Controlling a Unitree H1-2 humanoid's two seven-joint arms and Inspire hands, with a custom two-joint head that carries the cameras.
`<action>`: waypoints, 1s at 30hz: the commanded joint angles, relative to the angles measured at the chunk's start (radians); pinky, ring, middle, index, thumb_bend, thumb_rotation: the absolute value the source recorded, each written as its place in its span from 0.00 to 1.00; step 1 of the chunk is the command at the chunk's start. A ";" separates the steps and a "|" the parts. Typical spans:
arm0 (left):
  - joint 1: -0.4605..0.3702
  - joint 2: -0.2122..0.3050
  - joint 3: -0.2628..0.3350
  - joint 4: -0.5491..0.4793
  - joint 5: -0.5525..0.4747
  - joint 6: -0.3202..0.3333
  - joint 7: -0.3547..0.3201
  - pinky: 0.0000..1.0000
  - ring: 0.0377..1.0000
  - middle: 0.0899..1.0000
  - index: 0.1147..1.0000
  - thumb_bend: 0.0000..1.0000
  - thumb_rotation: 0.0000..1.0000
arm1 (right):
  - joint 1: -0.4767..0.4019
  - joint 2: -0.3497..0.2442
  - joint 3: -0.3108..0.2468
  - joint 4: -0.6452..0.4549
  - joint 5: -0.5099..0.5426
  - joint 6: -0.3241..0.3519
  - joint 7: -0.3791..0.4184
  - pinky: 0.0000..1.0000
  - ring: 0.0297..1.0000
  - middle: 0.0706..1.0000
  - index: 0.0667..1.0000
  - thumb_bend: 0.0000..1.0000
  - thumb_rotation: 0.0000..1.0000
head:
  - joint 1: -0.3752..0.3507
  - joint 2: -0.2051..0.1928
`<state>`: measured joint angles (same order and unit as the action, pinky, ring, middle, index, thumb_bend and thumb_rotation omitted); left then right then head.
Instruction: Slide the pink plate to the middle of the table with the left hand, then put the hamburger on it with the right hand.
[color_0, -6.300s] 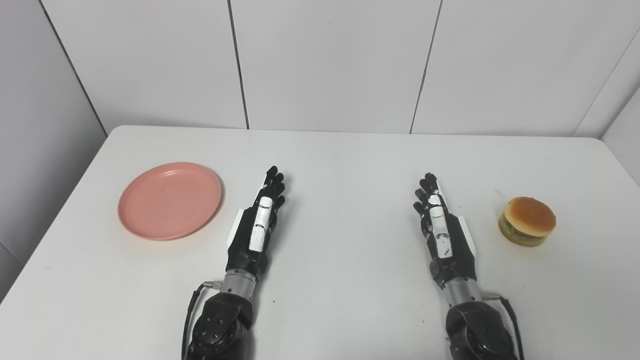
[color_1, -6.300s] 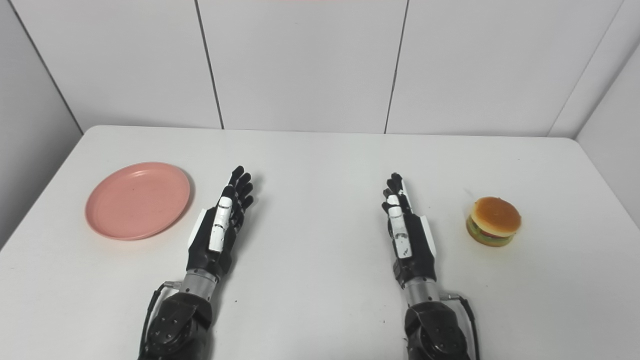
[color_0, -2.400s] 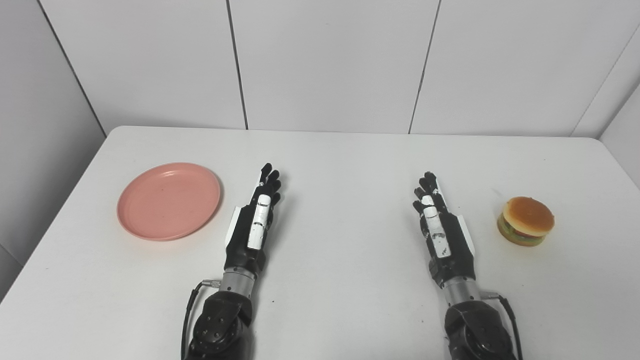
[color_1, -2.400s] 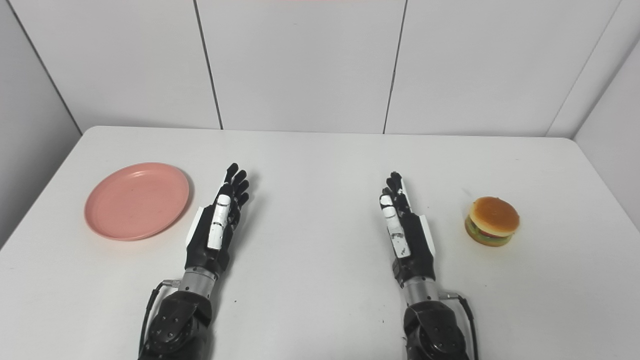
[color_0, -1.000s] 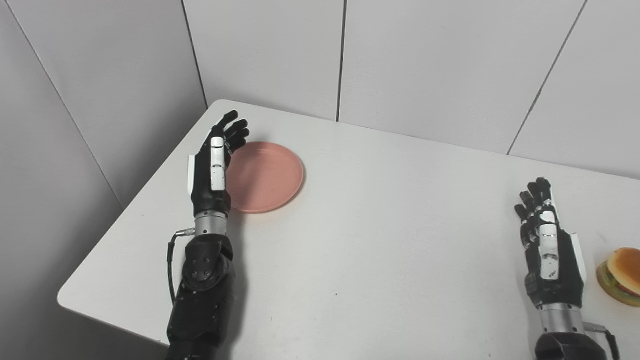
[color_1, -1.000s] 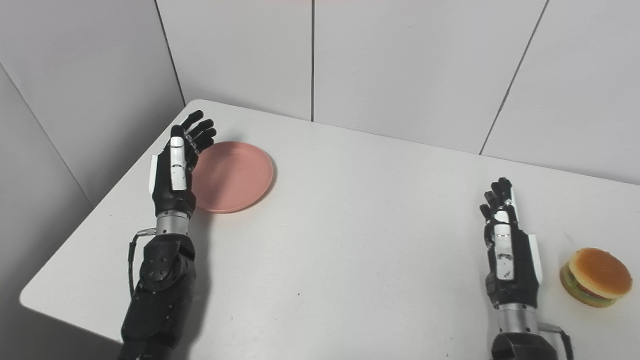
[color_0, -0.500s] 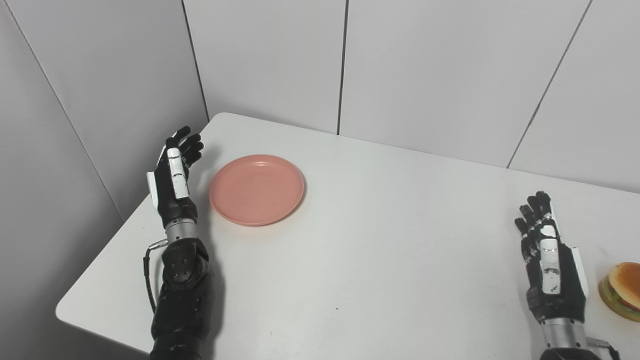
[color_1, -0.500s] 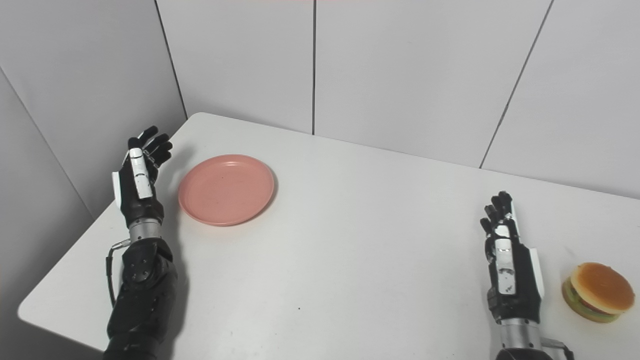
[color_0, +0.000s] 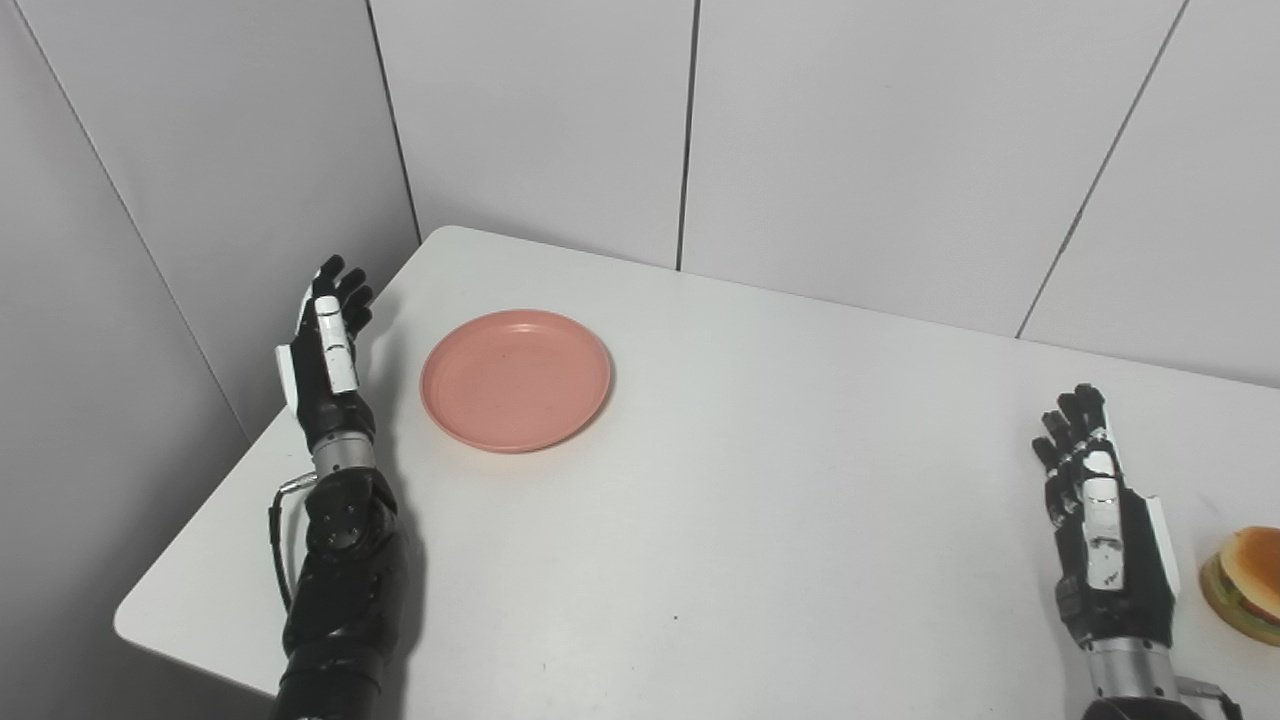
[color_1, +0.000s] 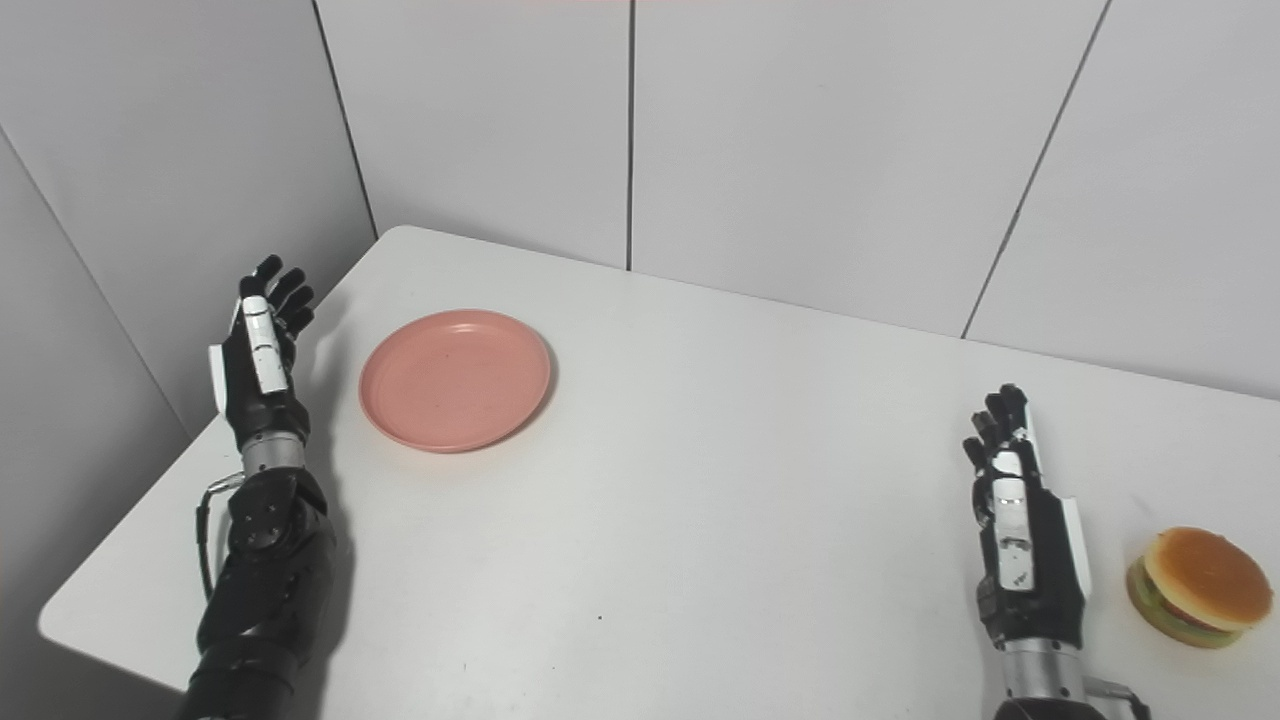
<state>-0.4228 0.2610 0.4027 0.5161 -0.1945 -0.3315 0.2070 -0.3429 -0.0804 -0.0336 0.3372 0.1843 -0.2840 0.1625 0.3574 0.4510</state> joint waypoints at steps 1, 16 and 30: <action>-0.001 0.023 -0.018 -0.020 -0.014 0.015 -0.048 0.90 0.87 0.83 0.82 0.71 1.00 | 0.132 0.001 -0.004 0.111 -0.010 -0.019 0.002 1.00 1.00 1.00 1.00 0.52 0.95 | 0.001 0.001; 0.020 -0.010 -0.085 -0.090 -0.031 0.114 -0.109 0.89 0.89 0.87 0.87 0.68 1.00 | 0.143 0.003 -0.004 0.078 -0.005 -0.003 0.006 1.00 1.00 1.00 1.00 0.50 0.94 | -0.003 0.003; 0.032 -0.054 -0.136 -0.144 -0.053 0.195 -0.162 0.90 0.90 0.87 0.88 0.68 1.00 | 0.142 0.002 -0.006 0.081 -0.010 -0.003 0.002 1.00 1.00 1.00 1.00 0.52 0.94 | -0.007 0.004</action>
<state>-0.3819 0.2145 0.2749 0.3980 -0.2290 -0.1432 0.0654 -0.3364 -0.0807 -0.0344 0.3213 0.1760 -0.2838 0.1595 0.3497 0.4541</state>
